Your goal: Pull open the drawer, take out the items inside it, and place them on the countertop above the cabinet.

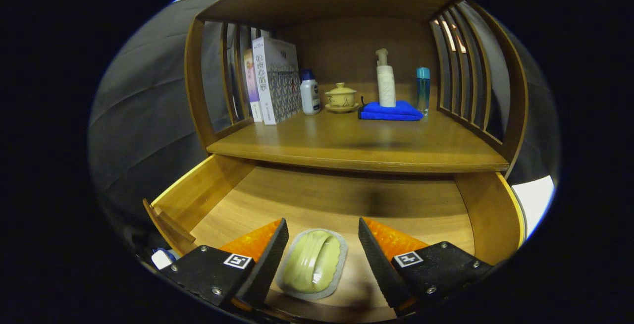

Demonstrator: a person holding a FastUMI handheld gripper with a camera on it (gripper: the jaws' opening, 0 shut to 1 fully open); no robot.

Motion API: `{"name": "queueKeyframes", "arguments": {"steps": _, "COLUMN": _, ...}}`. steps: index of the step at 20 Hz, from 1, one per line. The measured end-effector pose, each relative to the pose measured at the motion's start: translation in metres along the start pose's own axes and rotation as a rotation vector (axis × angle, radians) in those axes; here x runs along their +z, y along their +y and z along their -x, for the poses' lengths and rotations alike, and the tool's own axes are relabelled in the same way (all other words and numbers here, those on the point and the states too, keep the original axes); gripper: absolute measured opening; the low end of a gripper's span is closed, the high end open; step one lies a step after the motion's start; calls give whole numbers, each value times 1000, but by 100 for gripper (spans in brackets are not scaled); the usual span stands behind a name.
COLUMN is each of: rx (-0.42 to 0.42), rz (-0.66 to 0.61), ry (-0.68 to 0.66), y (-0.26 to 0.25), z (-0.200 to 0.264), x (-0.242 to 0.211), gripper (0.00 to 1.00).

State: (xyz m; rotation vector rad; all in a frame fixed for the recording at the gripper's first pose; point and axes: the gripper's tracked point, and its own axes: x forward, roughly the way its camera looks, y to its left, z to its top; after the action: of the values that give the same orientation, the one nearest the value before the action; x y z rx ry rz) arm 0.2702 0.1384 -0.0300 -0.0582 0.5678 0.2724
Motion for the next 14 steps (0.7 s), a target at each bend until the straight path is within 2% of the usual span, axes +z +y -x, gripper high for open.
{"name": "queueKeyframes", "arguments": {"steps": 6, "rx": 58, "rz": -27, "ry": 133, "y": 4, "z": -10, "x": -17, "gripper": 86}}
{"name": "queueKeyframes", "arguments": {"steps": 8, "rx": 66, "rz": -28, "ry": 141, "y": 4, "z": -13, "x": -18, "gripper": 78}}
{"name": "queueKeyframes", "arguments": {"steps": 13, "rx": 89, "rz": -58, "ry": 100, "y": 10, "z": -16, "x": -17, "gripper": 29}}
{"name": "queueKeyframes", "arguments": {"steps": 14, "rx": 98, "rz": -65, "ry": 86, "y": 12, "z": -16, "x": -16, "gripper": 27}}
